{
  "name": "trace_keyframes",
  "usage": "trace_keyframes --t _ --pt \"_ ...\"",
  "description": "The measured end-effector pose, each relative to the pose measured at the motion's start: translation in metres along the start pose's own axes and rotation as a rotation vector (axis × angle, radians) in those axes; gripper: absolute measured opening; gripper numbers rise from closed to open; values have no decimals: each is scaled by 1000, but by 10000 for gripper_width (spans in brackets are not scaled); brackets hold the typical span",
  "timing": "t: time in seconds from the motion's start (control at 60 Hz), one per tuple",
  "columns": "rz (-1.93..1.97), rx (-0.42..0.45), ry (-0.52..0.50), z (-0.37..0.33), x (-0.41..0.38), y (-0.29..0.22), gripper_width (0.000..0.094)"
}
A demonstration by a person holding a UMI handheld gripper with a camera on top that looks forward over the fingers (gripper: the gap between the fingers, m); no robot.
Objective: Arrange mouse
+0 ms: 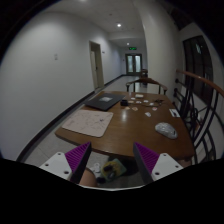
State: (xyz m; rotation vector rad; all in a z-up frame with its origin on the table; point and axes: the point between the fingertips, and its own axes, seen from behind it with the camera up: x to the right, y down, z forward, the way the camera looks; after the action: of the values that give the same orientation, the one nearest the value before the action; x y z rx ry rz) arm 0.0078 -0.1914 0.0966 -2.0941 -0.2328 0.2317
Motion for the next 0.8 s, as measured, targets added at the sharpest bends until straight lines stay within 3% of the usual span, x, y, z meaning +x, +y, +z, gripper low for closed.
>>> trace_keyframes --t 0.167,0.45,0.8 --pt "26 -32 89 36 59 15 856" --pt "104 -50 323 86 233 35 852" --pt "100 -93 304 159 297 13 849"
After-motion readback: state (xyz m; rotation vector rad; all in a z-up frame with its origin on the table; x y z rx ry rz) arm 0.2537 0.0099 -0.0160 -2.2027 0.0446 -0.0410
